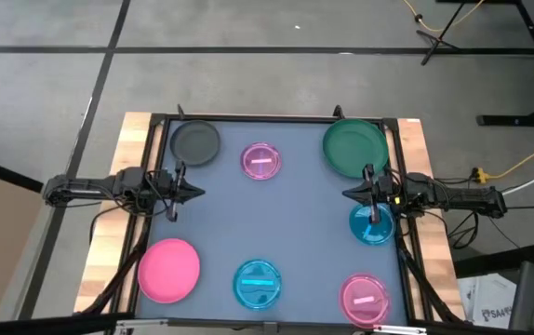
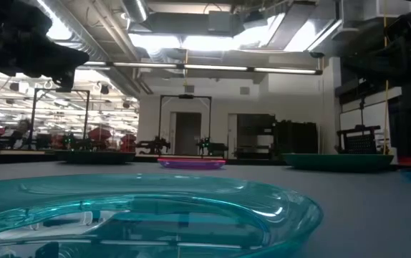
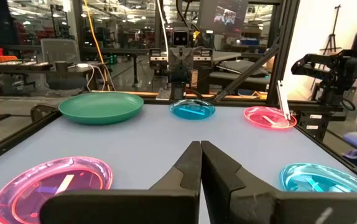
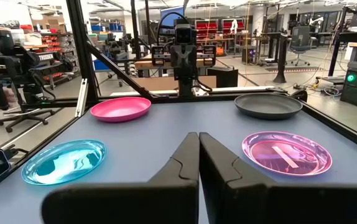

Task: Stack plastic plates

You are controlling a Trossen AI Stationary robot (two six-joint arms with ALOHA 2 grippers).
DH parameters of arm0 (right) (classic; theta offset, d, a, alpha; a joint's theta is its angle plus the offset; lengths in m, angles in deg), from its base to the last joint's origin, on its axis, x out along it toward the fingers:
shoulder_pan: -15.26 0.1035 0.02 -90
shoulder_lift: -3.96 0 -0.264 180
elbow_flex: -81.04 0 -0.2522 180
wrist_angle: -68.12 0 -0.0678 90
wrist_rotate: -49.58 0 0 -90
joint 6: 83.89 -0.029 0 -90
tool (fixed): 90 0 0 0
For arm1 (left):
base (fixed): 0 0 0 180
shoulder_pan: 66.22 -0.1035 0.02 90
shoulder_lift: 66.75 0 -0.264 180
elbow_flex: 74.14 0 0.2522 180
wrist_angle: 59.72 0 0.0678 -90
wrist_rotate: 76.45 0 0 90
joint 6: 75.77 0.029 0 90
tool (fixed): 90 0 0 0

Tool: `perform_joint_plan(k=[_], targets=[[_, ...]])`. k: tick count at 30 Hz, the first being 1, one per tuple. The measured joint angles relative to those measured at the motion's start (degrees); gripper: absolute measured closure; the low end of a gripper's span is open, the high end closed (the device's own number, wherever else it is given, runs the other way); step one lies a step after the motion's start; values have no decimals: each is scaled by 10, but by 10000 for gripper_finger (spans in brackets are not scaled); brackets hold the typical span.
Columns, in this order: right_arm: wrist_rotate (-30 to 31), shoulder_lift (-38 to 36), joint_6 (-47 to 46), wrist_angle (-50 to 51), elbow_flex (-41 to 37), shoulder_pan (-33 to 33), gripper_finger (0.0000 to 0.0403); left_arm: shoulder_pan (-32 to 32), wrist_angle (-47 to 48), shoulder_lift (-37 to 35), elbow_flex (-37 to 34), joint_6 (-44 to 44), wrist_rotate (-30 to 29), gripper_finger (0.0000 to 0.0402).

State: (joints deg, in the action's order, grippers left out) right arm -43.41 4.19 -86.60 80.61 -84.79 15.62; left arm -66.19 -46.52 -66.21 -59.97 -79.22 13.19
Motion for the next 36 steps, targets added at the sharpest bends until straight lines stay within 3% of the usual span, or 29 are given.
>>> perform_joint_plan(k=[6,13,16,23,29,36], targets=[[-1,0,0,-3,0,0,403,0,-17,0,0,1,-6,401],[1,0,0,-25,0,0,403,0,-138,0,0,21,-34,401],[36,0,0,-69,0,0,403,0,-194,0,0,30,-47,401],[162,1,0,-91,0,0,403,0,-216,14,0,27,-152,401],[226,46,0,-92,0,0,403,-17,-267,90,18,34,-155,401],[276,113,0,-86,21,0,403,-53,-292,267,95,36,-151,401]])
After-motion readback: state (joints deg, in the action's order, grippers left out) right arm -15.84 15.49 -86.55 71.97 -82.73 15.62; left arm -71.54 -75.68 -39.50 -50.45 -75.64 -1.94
